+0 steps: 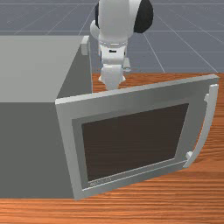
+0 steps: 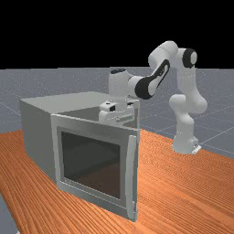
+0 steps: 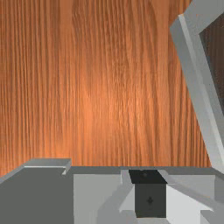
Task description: Close the microwave
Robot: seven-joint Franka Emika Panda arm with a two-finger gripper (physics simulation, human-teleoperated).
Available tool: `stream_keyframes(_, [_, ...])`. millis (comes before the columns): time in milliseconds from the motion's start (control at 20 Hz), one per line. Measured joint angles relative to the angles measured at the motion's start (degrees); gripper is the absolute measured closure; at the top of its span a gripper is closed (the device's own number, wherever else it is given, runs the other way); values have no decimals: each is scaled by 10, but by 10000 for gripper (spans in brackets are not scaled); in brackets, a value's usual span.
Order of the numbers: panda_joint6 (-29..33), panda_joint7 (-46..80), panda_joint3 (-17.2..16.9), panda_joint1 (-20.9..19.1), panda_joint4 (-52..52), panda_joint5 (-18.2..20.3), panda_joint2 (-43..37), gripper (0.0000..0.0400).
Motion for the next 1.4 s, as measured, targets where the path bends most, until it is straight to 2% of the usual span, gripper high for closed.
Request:
stream_keyframes(150, [-30, -8, 2, -2, 18, 11, -20, 400])
stream_keyframes(500, [-202, -10, 2, -2, 172, 12, -43, 400])
stream_keyframes(550, [-209, -10, 2, -2, 183, 12, -47, 400])
stream_keyframes(600, [-196, -10, 2, -2, 176, 12, -56, 400])
stream_keyframes(650, [-122, -9, 2, -3, 125, 11, -84, 400])
stream_keyframes(750, [-65, -8, 2, -3, 80, 10, -92, 400])
stream_keyframes(850, [43, -6, 1, -3, 5, 9, -85, 400])
stream_keyframes(900, [46, -6, 1, -3, -6, 9, -70, 400])
stream_keyframes(950, [89, -5, 1, -3, -23, 8, -65, 400])
stream_keyframes(1050, [94, -5, 1, -3, -15, 8, -65, 400])
stream_keyframes(1300, [-140, -9, 2, -2, 180, 11, -58, 400])
stream_keyframes(1400, [-164, -10, 2, -2, 219, 11, -60, 400])
